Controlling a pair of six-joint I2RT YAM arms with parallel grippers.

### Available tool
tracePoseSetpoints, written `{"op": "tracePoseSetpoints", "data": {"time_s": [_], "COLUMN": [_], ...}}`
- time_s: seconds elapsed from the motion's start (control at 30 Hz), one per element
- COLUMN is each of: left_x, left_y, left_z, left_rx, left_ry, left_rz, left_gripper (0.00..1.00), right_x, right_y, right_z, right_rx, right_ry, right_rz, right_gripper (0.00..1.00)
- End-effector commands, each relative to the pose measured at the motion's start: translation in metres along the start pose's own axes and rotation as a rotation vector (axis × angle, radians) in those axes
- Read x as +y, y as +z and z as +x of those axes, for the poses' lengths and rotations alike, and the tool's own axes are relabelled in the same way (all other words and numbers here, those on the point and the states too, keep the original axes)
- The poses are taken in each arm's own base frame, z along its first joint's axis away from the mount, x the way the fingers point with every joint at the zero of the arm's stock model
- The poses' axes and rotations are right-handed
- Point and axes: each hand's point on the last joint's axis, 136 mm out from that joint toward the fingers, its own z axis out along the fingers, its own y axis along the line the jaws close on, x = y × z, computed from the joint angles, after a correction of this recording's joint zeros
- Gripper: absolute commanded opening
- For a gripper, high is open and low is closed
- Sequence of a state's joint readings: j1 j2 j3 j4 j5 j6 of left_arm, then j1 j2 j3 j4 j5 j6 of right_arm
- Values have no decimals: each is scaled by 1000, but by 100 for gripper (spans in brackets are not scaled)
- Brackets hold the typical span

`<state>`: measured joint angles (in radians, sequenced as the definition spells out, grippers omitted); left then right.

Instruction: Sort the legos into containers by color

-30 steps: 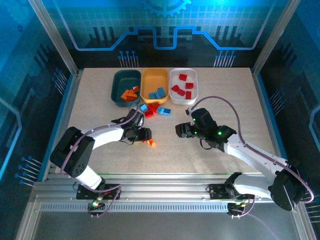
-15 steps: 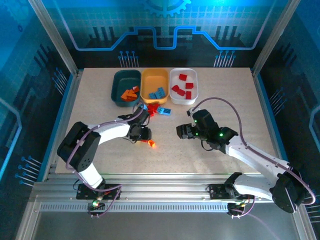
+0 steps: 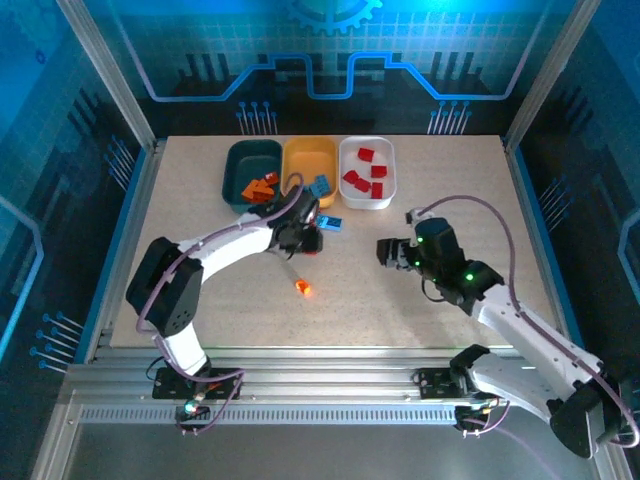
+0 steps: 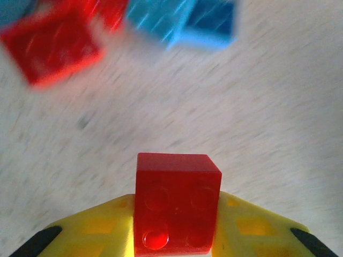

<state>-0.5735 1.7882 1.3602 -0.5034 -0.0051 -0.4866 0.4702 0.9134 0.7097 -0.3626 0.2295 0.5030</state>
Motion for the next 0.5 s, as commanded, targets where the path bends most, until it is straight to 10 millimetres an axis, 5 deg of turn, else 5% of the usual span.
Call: {"op": "tracePoseSetpoints", "data": {"time_s": [0.0, 0.2, 0.47], "left_x": [-36, -81, -105], "left_y": [2, 40, 77], "left_z": [-32, -98, -161], "left_rx": [-3, -46, -177], "left_ry": [45, 76, 66], "left_rz": [76, 162, 214], "left_gripper": [32, 30, 35], "right_x": [-36, -56, -64], "right_y": [-4, -11, -8], "right_z": [10, 10, 11], "right_rx": [-7, -25, -14], "right_ry": [122, 190, 194], "right_rz": [87, 97, 113], "right_gripper": [82, 83, 84]}}
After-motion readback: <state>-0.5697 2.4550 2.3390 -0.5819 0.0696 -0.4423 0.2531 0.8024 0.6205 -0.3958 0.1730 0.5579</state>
